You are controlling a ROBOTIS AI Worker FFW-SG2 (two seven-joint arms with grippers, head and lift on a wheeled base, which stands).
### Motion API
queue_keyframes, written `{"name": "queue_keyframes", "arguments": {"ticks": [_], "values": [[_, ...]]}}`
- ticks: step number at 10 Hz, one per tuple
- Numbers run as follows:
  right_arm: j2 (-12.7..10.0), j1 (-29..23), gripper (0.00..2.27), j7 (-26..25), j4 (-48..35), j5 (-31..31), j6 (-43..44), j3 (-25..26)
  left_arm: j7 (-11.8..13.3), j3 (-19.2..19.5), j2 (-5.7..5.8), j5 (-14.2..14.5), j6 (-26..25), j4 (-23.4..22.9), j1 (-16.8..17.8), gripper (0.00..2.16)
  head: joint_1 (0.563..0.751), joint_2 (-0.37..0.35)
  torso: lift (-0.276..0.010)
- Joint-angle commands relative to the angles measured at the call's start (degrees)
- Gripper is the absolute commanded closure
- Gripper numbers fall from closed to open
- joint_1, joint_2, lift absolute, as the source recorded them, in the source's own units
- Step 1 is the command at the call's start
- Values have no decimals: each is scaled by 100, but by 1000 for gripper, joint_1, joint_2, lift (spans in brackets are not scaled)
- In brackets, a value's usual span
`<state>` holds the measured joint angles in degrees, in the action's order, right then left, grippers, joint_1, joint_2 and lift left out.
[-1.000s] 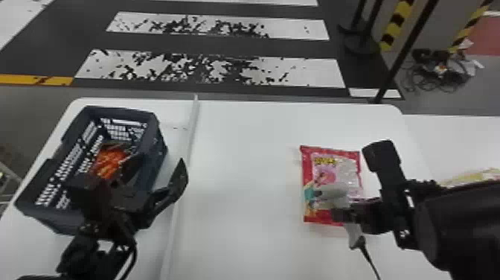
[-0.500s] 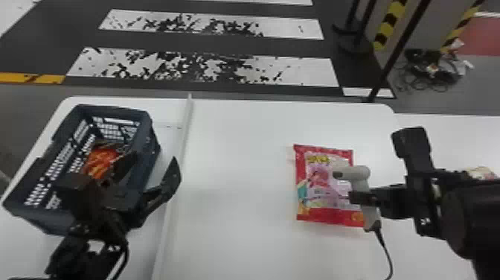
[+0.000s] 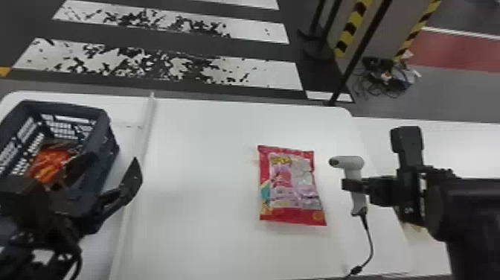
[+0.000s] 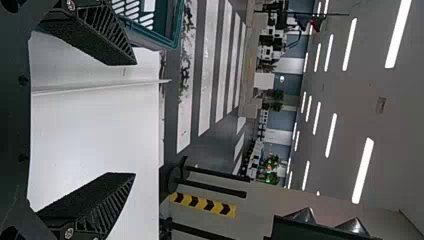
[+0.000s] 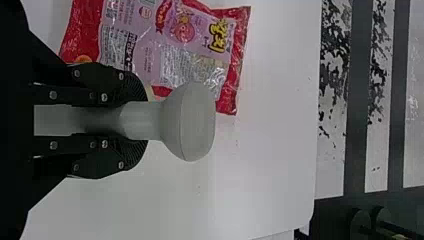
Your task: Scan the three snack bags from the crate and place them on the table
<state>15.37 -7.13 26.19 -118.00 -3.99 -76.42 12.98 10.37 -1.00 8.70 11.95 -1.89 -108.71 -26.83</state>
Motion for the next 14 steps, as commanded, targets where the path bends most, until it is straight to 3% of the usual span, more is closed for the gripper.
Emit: {"name": "queue_keyframes", "arguments": {"ticks": [1, 7, 13, 14], "values": [[19, 28, 2253, -9, 357, 4, 404, 126, 0, -6, -17, 0, 0, -19, -7, 83, 695, -212, -62], [98, 160, 2256, -141, 1350, -40, 1335, 257, 9, -85, -114, -9, -18, -45, 2, 83, 695, -279, -62], [247, 757, 2253, -141, 2870, -102, 2214, -6, 9, -111, -114, -18, -53, -81, 2, 83, 695, -303, -62], [265, 801, 2169, -141, 2985, -111, 2232, -15, 9, -111, -114, -18, -53, -98, -7, 83, 695, -304, -62]]}}
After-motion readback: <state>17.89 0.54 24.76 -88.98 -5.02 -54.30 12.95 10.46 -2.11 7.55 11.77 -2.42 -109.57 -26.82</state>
